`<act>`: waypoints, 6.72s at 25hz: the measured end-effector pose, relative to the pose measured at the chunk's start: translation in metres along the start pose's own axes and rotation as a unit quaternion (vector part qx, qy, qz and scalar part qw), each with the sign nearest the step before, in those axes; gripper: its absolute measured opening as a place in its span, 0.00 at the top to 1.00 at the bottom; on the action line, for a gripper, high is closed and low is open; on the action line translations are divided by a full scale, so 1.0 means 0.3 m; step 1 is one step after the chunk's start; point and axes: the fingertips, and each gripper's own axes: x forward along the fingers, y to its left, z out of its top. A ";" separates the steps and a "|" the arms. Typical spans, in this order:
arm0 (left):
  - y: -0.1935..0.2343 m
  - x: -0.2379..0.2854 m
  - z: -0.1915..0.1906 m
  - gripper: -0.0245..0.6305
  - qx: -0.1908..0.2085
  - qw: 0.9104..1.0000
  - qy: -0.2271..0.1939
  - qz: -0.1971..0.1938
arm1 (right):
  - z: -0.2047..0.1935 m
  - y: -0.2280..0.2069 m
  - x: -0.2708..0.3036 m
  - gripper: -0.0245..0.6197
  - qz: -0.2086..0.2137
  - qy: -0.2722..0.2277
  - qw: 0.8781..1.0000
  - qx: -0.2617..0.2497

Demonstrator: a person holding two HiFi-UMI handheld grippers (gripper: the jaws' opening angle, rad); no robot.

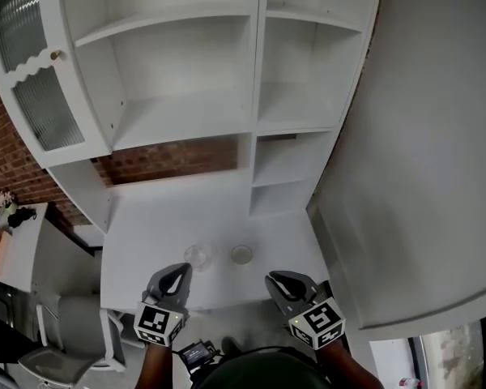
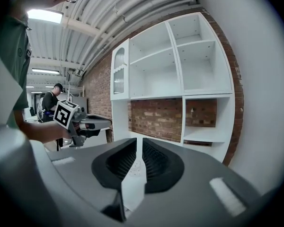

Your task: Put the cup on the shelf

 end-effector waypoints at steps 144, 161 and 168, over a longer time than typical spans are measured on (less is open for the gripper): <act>-0.035 0.852 -0.077 0.88 0.044 0.998 -0.019 -0.034 | 0.179 -0.718 0.267 0.35 -0.035 0.114 0.989 -0.087; -0.087 1.174 -0.025 0.88 0.014 1.000 0.009 -0.016 | 0.492 -0.885 0.155 0.34 -0.051 0.058 0.990 -0.118; -0.092 1.283 -0.018 0.88 0.004 1.000 0.019 0.005 | 0.565 -0.968 0.169 0.34 -0.057 0.039 0.991 -0.116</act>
